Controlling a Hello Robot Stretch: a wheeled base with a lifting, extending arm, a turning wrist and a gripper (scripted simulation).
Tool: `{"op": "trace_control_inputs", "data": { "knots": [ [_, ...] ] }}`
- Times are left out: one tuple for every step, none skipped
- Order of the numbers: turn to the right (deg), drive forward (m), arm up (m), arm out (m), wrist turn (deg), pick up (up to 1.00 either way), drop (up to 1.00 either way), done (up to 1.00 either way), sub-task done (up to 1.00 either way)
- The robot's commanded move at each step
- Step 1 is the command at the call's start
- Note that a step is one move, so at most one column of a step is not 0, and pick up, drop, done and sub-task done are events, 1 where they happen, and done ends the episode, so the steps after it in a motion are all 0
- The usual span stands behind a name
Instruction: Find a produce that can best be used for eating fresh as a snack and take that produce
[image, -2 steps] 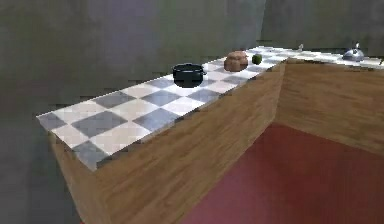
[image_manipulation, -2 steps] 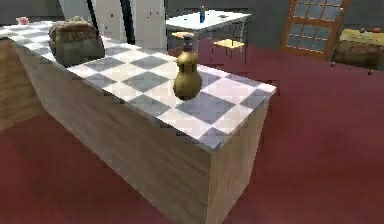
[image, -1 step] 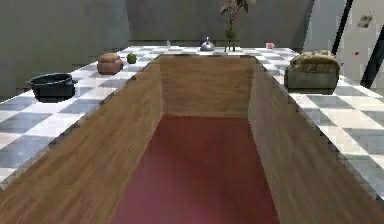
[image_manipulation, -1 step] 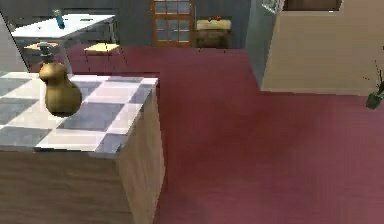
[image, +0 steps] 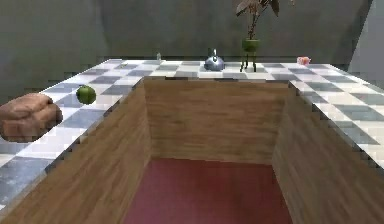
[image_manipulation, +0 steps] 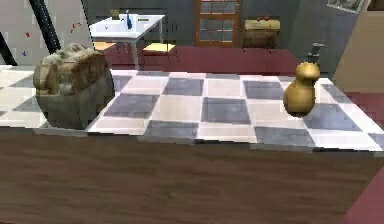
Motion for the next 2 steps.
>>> {"op": "trace_control_inputs", "data": {
  "knots": [
    [3.0, 0.00, 0.00, 0.00, 0.0, 0.00, 0.00, 0.00, 0.00],
    [0.0, 0.75, 0.00, 0.00, 0.0, 0.00, 0.00, 0.00, 0.00]
  ]
}}
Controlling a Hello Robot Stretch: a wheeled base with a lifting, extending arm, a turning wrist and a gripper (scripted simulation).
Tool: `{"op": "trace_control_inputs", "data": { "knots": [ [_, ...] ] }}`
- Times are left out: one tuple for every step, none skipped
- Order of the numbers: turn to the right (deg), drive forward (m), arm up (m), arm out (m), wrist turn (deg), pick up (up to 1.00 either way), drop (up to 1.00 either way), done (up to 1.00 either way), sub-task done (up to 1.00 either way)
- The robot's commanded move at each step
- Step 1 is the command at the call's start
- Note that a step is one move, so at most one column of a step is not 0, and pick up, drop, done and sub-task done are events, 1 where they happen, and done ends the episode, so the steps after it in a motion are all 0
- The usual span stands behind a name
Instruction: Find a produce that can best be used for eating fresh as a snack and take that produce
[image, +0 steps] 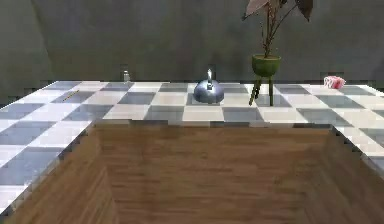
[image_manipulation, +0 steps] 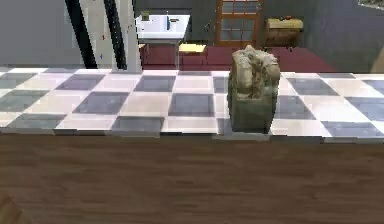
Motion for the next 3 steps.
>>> {"op": "trace_control_inputs", "data": {
  "knots": [
    [-45.0, 0.00, 0.00, 0.00, 0.0, 0.00, 0.00, 0.00, 0.00],
    [-45.0, 0.00, 0.00, 0.00, 0.0, 0.00, 0.00, 0.00, 0.00],
    [-45.0, 0.00, 0.00, 0.00, 0.0, 0.00, 0.00, 0.00, 0.00]
  ]
}}
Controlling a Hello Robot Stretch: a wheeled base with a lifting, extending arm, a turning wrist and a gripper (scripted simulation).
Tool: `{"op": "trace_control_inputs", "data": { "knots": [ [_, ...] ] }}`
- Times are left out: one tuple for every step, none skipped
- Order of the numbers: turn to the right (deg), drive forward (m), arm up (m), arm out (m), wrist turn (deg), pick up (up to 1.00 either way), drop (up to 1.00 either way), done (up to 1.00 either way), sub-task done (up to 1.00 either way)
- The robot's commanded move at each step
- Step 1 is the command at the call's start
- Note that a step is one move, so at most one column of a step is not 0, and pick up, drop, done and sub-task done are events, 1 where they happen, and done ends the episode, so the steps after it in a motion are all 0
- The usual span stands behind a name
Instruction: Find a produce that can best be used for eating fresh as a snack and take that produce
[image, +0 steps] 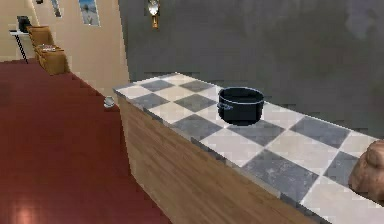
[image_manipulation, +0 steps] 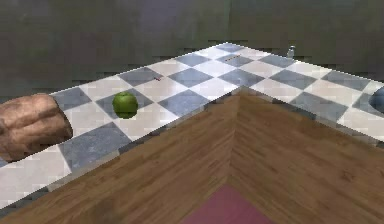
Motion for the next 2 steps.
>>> {"op": "trace_control_inputs", "data": {
  "knots": [
    [-15.0, 0.00, 0.00, 0.00, 0.0, 0.00, 0.00, 0.00, 0.00],
    [0.0, 0.00, 0.50, 0.00, 0.0, 0.00, 0.00, 0.00, 0.00]
  ]
}}
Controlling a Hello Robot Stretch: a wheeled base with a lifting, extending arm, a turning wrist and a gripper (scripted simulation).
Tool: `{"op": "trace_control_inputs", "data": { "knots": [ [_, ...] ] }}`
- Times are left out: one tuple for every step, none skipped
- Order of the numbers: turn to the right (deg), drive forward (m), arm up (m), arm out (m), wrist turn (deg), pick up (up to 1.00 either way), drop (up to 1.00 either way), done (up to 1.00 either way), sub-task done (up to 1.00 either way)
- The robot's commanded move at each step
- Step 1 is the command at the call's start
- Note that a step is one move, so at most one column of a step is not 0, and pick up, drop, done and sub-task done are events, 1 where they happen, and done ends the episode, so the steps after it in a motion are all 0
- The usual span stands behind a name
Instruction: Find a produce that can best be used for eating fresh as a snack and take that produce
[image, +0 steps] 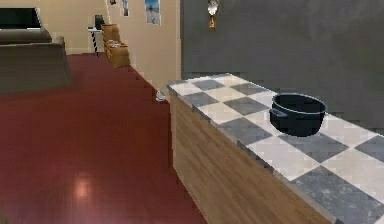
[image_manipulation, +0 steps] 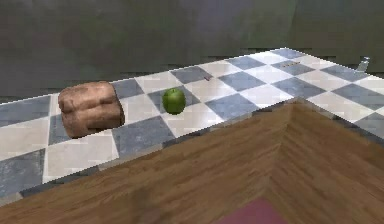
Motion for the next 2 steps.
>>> {"op": "trace_control_inputs", "data": {
  "knots": [
    [0.0, 0.00, 0.38, 0.00, 0.0, 0.00, 0.00, 0.00, 0.00],
    [0.0, 0.00, 0.00, 0.40, 0.0, 0.00, 0.00, 0.00, 0.00]
  ]
}}
